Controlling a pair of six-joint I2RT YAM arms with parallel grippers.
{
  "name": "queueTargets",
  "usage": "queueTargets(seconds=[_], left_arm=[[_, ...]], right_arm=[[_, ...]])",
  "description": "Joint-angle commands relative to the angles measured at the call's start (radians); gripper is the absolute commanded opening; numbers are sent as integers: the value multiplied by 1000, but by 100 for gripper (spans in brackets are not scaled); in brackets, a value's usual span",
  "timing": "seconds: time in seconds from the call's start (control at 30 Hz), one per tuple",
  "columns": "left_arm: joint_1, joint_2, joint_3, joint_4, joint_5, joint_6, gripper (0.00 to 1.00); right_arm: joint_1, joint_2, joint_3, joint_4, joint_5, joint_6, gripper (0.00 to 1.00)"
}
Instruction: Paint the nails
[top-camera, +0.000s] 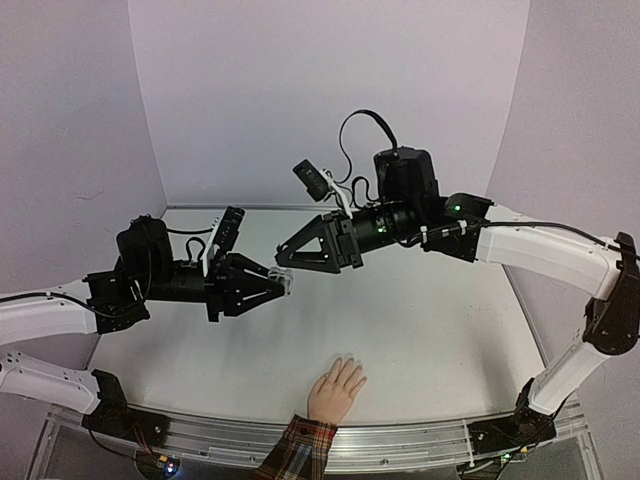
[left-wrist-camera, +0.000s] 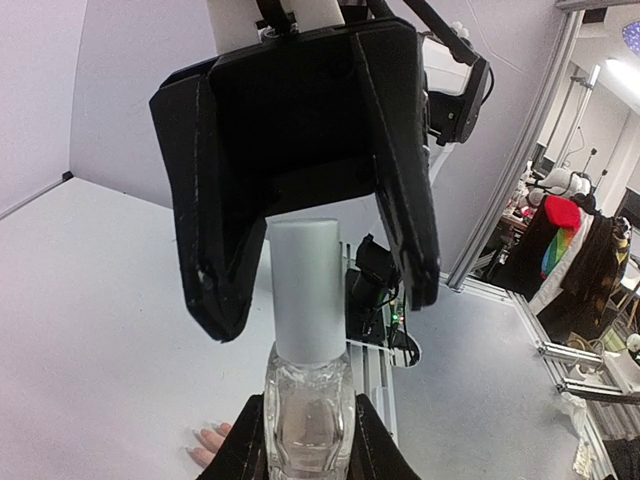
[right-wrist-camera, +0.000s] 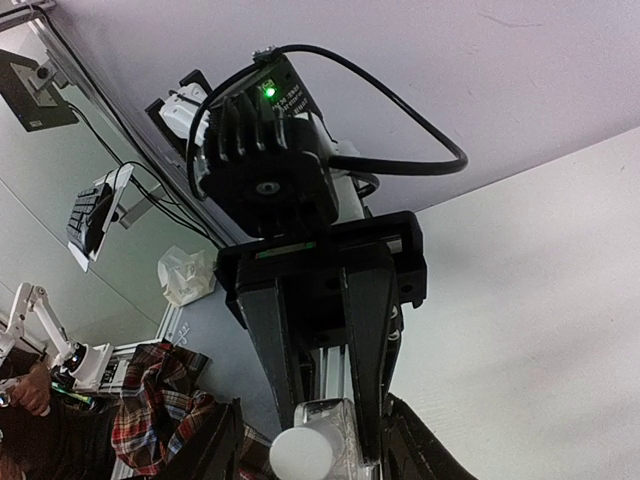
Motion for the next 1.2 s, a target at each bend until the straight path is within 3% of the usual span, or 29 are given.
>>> queueTargets(seconds=[0.0, 0.27, 0.63, 0.77, 0.97, 1.07, 1.17], left_arm=[[3, -2, 20, 52, 11, 4, 0], [4, 0, 48, 21, 4, -5, 0], [99, 65, 176, -69, 66, -120, 0], [106, 94, 239, -184, -72, -68, 0], [106, 126, 250, -197, -358, 75, 0], [100, 160, 243, -125, -614, 148, 0], [83, 232, 204, 96, -812, 257, 0]], right_arm=[[-3, -16, 0, 52, -10, 21, 33], [2, 17, 6, 51, -50, 10, 0], [4, 55, 19, -128, -1, -181, 0], [6, 107, 36, -144, 37, -161, 0], [17, 208, 100, -144, 183, -67, 0], [38, 264, 143, -152, 423, 48, 0], [73, 304, 188, -161, 763, 289, 0]])
